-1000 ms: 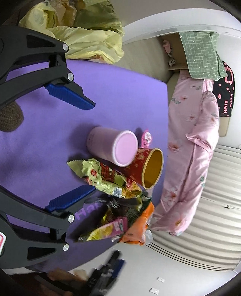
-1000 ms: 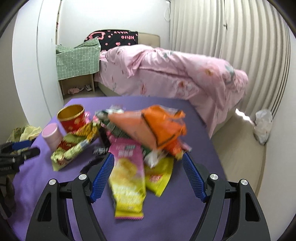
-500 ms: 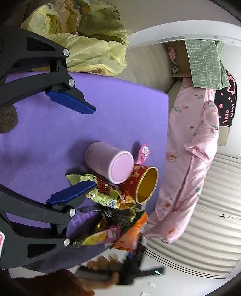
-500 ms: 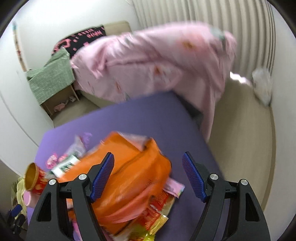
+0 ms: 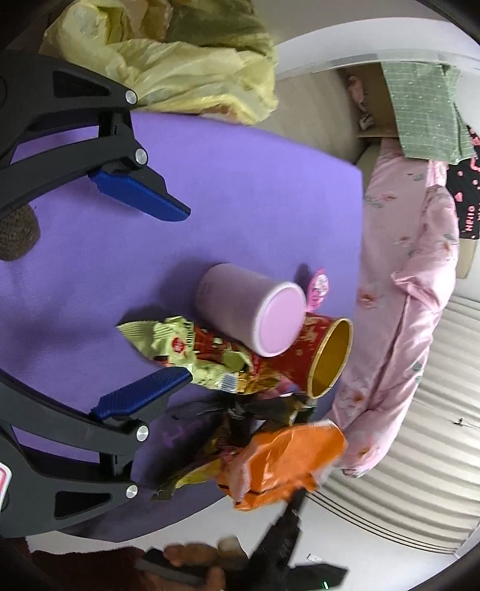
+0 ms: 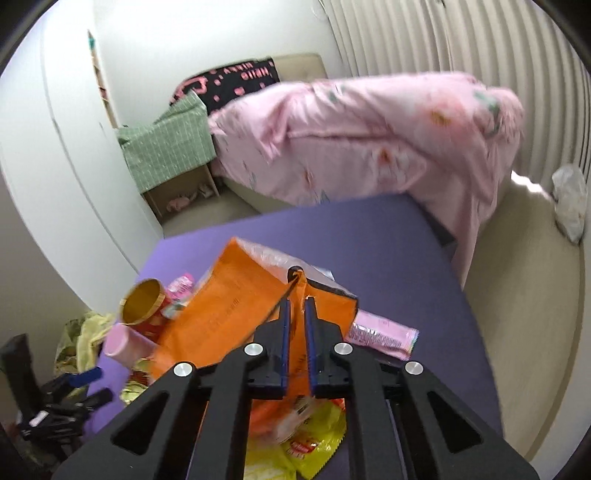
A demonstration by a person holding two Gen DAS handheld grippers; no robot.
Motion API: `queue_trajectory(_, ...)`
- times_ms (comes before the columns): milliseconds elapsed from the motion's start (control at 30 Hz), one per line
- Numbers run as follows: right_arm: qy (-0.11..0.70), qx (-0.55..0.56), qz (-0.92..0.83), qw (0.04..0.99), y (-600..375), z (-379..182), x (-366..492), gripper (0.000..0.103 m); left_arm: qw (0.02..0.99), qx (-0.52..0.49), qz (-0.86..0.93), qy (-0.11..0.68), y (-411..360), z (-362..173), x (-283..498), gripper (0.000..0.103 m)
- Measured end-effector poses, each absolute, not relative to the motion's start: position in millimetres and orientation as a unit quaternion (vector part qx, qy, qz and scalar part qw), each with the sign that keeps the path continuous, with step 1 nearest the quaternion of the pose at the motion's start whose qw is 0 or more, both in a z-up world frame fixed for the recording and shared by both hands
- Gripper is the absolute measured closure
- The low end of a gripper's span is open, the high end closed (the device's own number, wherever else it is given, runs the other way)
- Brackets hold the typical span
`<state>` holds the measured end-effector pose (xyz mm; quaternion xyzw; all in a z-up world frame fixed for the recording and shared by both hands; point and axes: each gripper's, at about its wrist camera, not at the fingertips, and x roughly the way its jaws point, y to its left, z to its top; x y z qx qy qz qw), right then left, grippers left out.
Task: Collect trash
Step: 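Lift the orange bag with the right tool while the left tool grasps the red-gold cup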
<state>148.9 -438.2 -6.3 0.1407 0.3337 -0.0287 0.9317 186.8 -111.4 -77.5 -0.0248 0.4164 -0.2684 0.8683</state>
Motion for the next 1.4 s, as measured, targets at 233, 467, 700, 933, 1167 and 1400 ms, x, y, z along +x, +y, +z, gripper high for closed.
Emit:
queue_trajectory(233,0.317,0.102,-0.031,0.942,-423.1,18.8,117.3,0.094,0.852,-0.016,-0.3,0.429,-127.9,-79.2,196.9,0.04)
queue_trajectory(467,0.342,0.092,-0.017,0.935,-411.5,-0.8,97.6,0.094,0.842,0.0,-0.3,0.448,-151.9,-87.4,209.2,0.058)
queue_trajectory(700,0.358,0.105,-0.028,0.927,-405.4,-23.6,77.7,0.094,0.833,0.001,-0.309,0.46,-140.1,-85.7,190.2,0.095)
queue_trajectory(933,0.33,0.129,-0.057,0.933,-402.6,-36.1,55.1,0.043,0.825,-0.002,-0.309,0.473,-114.8,-87.7,159.5,0.096)
queue_trajectory(1167,0.362,0.172,-0.057,0.914,-404.8,-50.2,86.8,0.043,0.828,-0.018,-0.314,0.464,-110.0,-88.5,153.8,0.087)
queue_trajectory(1400,0.401,0.183,-0.041,0.897,-398.6,-74.5,120.4,0.066,0.84,-0.02,-0.312,0.443,-103.1,-80.0,151.7,0.082)
